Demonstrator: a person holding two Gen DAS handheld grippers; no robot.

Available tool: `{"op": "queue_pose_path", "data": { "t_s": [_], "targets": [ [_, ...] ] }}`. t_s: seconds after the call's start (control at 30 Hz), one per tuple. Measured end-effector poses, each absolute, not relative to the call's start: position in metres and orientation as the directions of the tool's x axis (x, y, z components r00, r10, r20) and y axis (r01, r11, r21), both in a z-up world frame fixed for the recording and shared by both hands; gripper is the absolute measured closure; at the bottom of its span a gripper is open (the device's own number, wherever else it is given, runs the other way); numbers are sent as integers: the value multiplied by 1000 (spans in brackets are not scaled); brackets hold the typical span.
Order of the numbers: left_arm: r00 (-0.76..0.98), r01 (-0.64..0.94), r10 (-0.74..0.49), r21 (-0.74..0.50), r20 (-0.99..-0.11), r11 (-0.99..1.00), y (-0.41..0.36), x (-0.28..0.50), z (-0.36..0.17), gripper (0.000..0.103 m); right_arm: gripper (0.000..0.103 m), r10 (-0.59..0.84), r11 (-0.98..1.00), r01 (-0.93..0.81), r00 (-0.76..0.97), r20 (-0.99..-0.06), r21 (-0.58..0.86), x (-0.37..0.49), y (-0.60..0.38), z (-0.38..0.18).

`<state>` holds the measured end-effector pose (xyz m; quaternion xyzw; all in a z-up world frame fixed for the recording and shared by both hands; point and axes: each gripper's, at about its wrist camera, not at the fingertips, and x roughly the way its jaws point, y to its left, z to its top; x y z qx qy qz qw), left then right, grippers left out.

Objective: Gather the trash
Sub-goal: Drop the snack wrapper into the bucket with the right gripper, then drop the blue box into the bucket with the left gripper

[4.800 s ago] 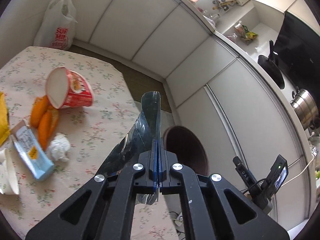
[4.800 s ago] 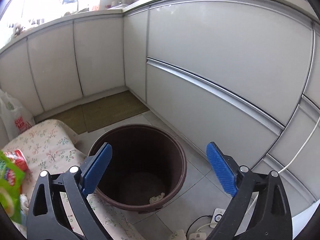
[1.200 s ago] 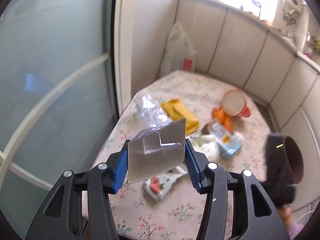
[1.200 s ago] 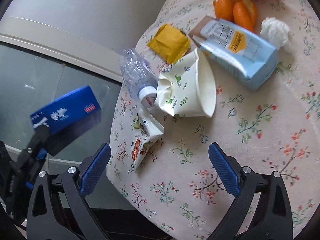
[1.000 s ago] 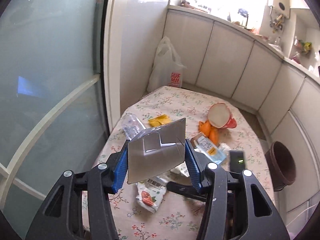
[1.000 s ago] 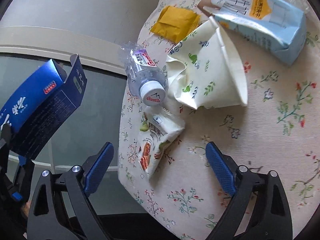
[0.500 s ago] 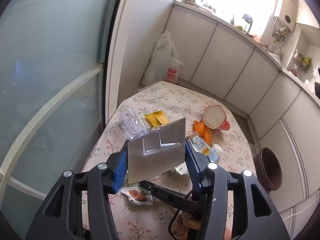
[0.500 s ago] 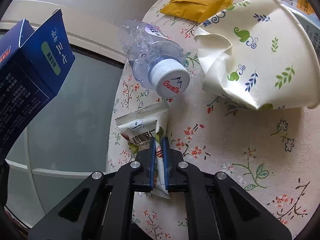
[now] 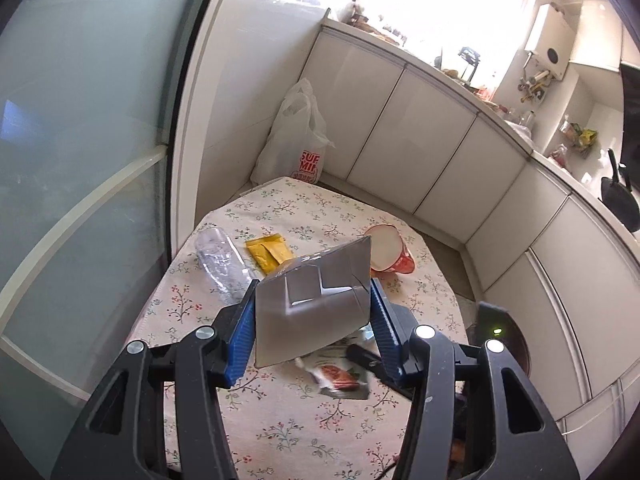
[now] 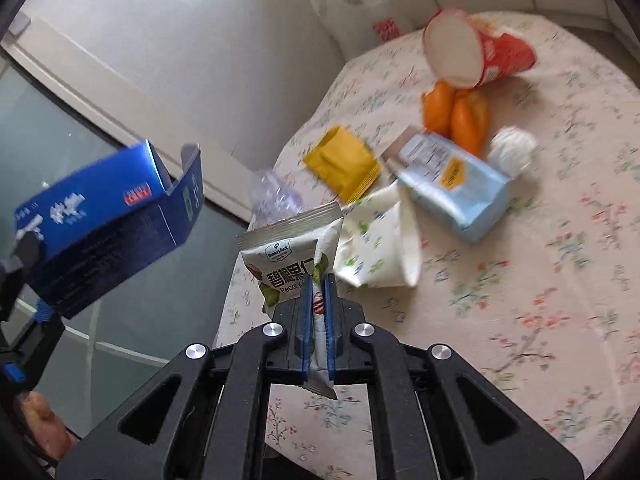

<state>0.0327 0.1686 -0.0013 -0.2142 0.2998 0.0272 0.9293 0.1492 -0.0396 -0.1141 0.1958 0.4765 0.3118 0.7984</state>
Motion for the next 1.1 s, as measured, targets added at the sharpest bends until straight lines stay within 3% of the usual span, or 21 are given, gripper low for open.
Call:
{"op": "queue_pose_path", "data": {
  "t_s": [0.17,0.37,0.63,0.67,0.73,0.77,0.8,0.87,0.97,1.1],
  "targets": [
    [814,-122,-158,-430,-559,895,135,55,-3,51,98,562,812,-240,571,-599,532,155,-148,-63],
    [802,-24,-217,-393,-557,919,78,83,-8,51,98,282,889,14,770,-573,457,168,-279,-32],
    [772,72,-274,-350,-574,934,15,121,-19,51,95,-173,903,377,756,-632,204,180,-375,-41],
    [769,86,-281,-342,-575,936,6,126,-19,51,91,-212,902,399,740,-638,163,180,-380,-43],
    [762,119,-306,-342,-570,932,-13,139,-17,51,70,-266,893,434,720,-641,117,178,-391,-42],
    [758,139,-327,-351,-565,926,-24,147,-15,51,52,-290,888,449,717,-634,101,174,-394,-41],
    [753,159,-348,-359,-559,920,-33,154,-14,51,45,-320,881,466,714,-622,81,174,-396,-40],
    [742,201,-389,-372,-546,906,-56,168,-9,51,43,-384,866,500,703,-599,31,173,-402,-41],
    [718,272,-456,-391,-526,879,-93,190,-2,51,23,-455,830,558,684,-569,7,161,-415,-33],
    [667,346,-535,-420,-518,839,-142,215,3,51,9,-510,792,610,661,-550,-2,148,-429,-29]
  ]
}}
